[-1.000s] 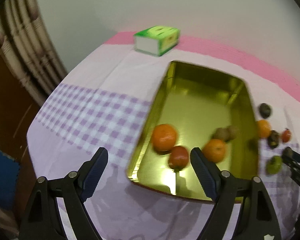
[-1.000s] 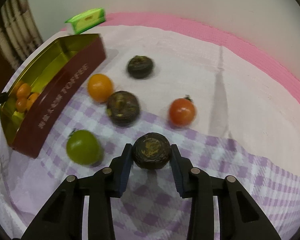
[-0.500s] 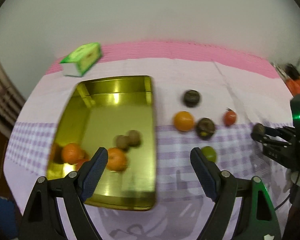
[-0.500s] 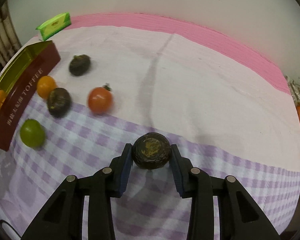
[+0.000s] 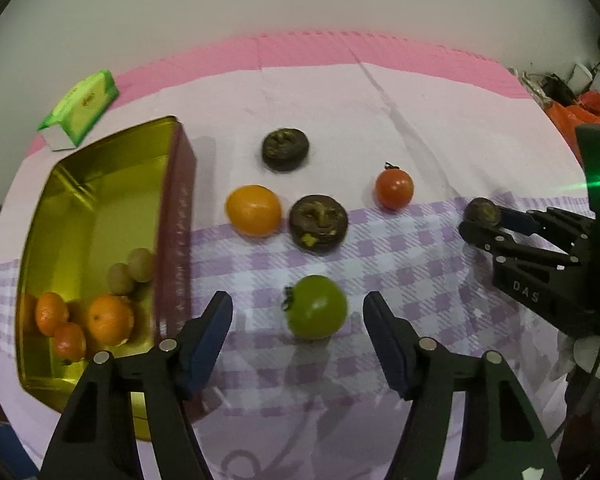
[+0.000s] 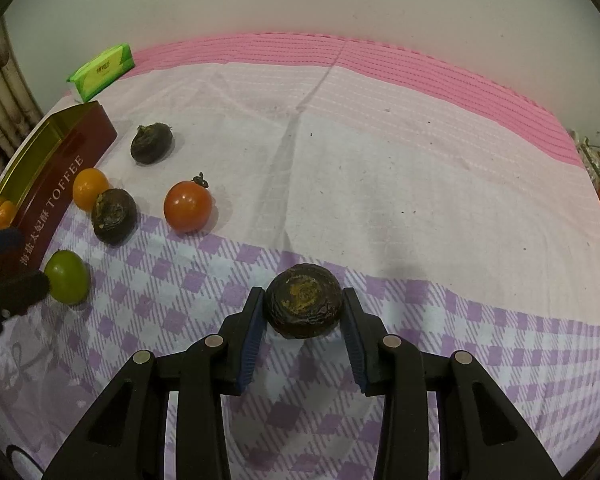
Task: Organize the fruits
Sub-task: 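Grasp the green fruit with the left tool while the right tool holds the dark fruit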
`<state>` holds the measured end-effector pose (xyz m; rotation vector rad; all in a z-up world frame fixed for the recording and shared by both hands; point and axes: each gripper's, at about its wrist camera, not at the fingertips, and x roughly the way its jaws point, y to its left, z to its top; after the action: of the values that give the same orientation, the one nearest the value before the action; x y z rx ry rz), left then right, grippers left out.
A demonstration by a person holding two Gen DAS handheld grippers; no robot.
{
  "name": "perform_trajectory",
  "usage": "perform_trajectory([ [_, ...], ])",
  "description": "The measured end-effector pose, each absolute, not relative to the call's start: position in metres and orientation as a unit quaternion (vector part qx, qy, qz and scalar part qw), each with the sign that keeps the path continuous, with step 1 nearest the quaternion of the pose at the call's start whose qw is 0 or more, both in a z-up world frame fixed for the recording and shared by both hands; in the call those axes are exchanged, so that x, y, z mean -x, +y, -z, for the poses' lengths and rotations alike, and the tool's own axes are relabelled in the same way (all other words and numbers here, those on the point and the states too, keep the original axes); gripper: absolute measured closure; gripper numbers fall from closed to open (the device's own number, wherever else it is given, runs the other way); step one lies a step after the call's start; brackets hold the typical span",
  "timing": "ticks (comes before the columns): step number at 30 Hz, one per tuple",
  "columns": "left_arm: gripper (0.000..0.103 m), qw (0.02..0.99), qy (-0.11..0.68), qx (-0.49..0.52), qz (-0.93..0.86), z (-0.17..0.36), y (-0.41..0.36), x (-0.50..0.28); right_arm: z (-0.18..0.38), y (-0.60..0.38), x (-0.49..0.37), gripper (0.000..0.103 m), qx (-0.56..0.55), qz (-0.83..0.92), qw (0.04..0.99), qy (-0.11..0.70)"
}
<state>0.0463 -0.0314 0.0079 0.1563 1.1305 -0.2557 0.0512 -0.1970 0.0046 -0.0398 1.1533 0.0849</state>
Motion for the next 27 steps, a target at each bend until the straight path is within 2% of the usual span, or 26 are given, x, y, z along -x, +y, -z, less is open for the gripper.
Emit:
perform_trajectory([
  [9,0.048,0.825,0.548,-0.068,0.123,0.01,-0.037,-0.06,-0.005,-0.197,-0.051,0.063,0.019,-0.041,0.837,0.545],
  [15,0.059,0.818,0.559,-0.055,0.12,0.02,-0.032,-0.063,-0.005,-0.197,-0.051,0.062,0.018,-0.041,0.837,0.545],
  [18,0.07,0.817,0.561,-0.047,0.122,0.021,-0.031,-0.063,-0.004,-0.197,-0.052,0.062,0.018,-0.041,0.837,0.545],
  [27,0.07,0.82,0.558,-0.036,0.123,0.014,-0.025,-0.059,-0.004,-0.195,-0.052,0.062,0.02,-0.041,0.837,0.545],
])
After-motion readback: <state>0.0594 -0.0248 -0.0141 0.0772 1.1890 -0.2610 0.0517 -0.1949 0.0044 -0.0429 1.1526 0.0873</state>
